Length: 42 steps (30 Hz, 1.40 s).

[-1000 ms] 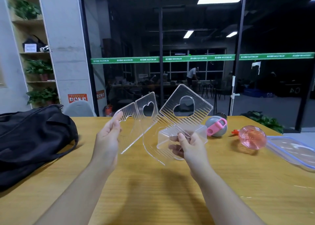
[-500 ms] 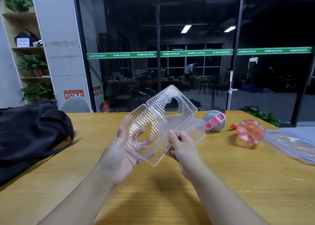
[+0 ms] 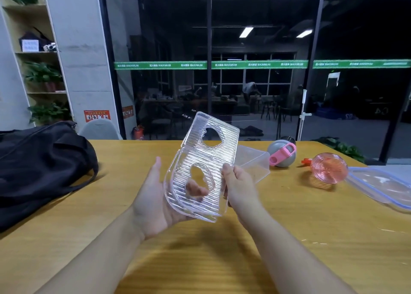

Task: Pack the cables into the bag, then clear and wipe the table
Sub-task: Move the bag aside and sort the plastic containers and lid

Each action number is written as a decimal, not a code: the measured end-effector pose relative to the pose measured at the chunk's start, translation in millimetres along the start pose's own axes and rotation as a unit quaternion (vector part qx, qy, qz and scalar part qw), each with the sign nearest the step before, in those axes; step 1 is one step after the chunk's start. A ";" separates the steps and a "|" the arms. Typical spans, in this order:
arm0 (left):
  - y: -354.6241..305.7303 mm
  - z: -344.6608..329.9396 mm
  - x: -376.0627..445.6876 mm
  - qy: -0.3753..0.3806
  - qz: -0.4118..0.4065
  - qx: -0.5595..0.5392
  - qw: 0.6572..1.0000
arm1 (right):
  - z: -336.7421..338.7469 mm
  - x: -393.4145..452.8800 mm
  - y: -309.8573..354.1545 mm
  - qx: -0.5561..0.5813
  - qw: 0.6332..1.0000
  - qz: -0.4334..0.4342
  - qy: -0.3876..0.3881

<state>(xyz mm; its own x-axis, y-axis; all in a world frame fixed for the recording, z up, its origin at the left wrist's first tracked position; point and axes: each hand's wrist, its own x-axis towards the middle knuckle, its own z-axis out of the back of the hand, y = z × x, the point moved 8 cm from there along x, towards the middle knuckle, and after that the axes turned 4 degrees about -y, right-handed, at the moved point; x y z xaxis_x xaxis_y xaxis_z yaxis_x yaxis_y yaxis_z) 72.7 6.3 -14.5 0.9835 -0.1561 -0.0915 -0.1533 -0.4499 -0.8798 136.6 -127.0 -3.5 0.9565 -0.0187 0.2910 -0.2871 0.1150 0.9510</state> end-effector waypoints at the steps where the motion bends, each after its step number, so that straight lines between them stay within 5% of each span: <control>1: 1.3 1.3 0.3 0.005 0.011 0.007 1.000 | -0.3 -1.1 1.8 -0.019 1.000 0.009 -0.002; 21: -12.4 -1.1 4.6 0.026 -0.037 -0.123 0.991 | -12.3 -3.6 2.1 -0.054 0.997 0.044 0.039; 25: -21.9 8.4 4.0 -0.005 -0.078 -0.130 0.988 | -14.3 -8.1 5.1 -0.012 0.998 0.034 0.051; 28: -44.5 30.6 -0.6 -0.095 -0.163 -0.056 0.980 | -5.0 -6.7 5.3 -0.017 0.999 0.025 0.030; 30: -67.0 50.7 -12.7 -0.195 -0.246 0.060 0.948 | 0.6 -4.7 4.4 -0.023 0.999 0.027 0.017; 33: -96.9 75.8 -32.7 -0.314 -0.343 0.339 0.818 | -1.7 -3.2 -0.1 -0.046 0.998 0.021 0.026; 36: -95.4 102.2 -26.3 -0.354 -0.274 0.540 0.713 | -9.6 -3.7 -5.3 -0.072 0.996 0.018 0.046; 42: -63.3 154.3 -2.8 -0.391 -0.077 0.606 0.689 | -16.7 -6.0 -7.5 -0.113 0.990 0.032 0.075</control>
<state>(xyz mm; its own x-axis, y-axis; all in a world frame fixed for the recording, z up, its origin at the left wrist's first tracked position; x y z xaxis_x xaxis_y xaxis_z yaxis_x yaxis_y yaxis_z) 94.6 170.9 -30.4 0.8033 0.5449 0.2403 -0.3136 0.7301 -0.6072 133.9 -111.1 -14.1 0.9385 0.1417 0.3149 -0.3447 0.3300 0.8788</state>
